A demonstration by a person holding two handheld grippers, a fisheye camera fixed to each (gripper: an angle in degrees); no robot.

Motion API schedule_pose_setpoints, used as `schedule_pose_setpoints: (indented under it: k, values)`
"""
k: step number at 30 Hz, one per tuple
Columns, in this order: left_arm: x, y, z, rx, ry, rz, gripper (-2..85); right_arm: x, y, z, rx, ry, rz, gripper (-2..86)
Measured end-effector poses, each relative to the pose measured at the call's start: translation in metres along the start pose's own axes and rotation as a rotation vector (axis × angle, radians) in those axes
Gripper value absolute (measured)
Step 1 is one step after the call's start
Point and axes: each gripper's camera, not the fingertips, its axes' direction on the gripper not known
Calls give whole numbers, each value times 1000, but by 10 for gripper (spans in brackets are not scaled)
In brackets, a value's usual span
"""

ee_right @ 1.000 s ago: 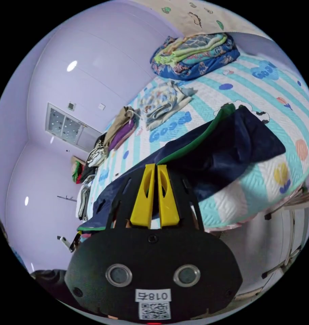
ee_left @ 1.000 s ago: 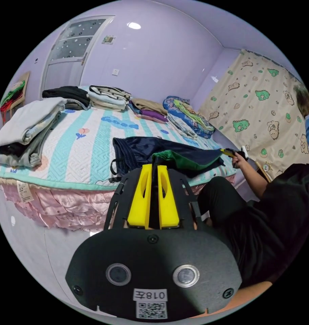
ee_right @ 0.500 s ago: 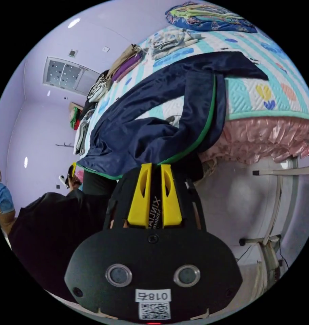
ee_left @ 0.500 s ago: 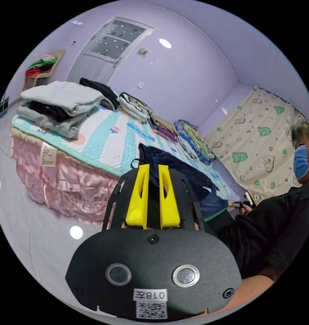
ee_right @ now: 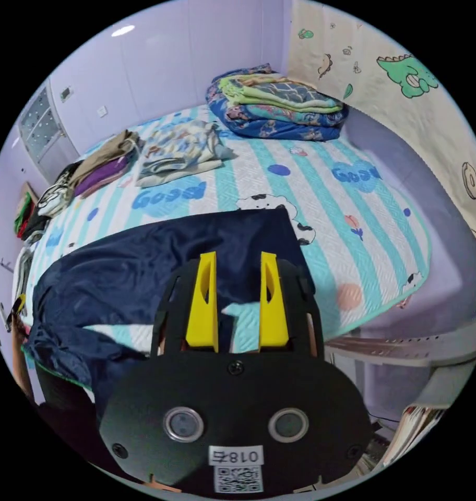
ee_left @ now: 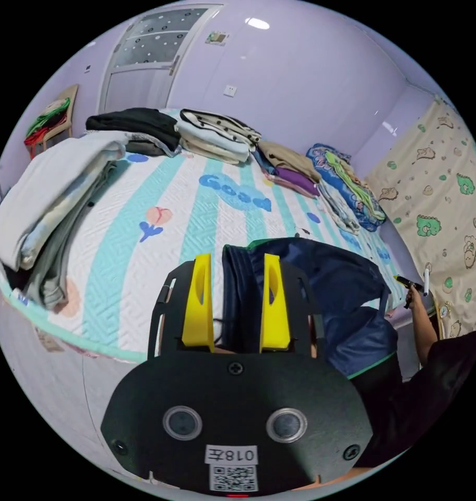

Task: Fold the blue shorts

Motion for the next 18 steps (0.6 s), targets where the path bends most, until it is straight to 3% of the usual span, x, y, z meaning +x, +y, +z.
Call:
schedule_pose_setpoints:
  k: [5, 13, 18]
  values:
    - [38, -54, 89, -136, -56, 26, 166, 19, -50, 48, -12, 6, 117, 132]
    - [107, -69, 161, -239, -150, 116, 176, 27, -64, 106, -40, -34, 213, 142]
    - [146, -60, 171, -212, -213, 131, 167, -24, -56, 114, -78, 25, 61, 47]
